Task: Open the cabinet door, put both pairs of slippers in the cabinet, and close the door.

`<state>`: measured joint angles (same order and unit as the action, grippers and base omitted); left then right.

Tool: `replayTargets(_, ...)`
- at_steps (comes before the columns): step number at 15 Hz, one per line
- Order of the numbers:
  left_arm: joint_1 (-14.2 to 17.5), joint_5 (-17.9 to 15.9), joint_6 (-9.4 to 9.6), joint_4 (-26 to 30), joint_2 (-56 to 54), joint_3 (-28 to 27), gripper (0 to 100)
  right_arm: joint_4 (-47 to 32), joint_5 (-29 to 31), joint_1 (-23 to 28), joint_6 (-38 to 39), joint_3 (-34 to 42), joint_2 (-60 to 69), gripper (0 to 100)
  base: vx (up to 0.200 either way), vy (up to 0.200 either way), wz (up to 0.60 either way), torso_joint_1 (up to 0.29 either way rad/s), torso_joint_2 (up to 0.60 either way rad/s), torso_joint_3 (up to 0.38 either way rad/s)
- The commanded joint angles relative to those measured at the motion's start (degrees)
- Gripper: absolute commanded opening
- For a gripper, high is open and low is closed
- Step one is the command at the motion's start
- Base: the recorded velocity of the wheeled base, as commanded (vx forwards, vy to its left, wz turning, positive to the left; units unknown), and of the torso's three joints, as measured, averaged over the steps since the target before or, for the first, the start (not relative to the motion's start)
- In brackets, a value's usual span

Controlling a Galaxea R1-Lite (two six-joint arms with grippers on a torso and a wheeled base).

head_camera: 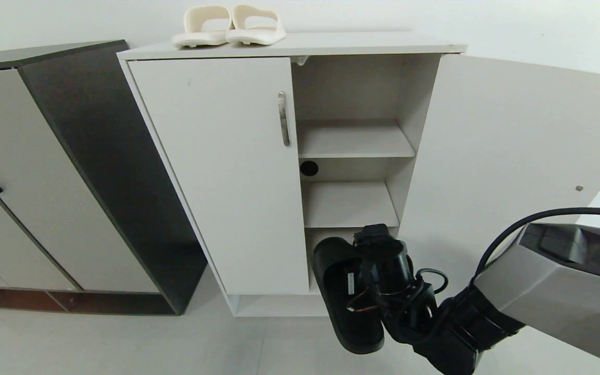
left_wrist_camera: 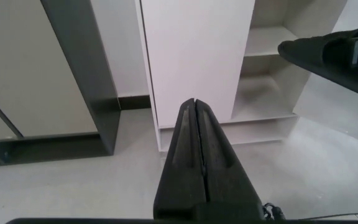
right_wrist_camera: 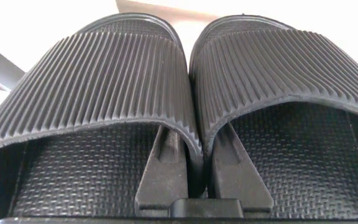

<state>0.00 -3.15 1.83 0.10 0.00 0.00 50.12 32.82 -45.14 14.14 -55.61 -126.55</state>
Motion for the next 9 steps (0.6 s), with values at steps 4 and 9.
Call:
replayTargets(4, 0.0, -0.02, 0.02, -0.01, 0.09, 0.0, 0, -4.76, 4.54, -0.03, 3.96, -6.96, -2.56, 0, 0.0, 0.0, 0.0, 0.004, 0.0, -0.195)
replayTargets(9, 0.0, 0.07, -0.16, -0.01, 0.09, 0.0, 0, -1.42, 9.02, -0.03, 3.7, -9.69, -7.04, 0, 0.0, 0.0, 0.0, 0.008, 0.0, -0.2)
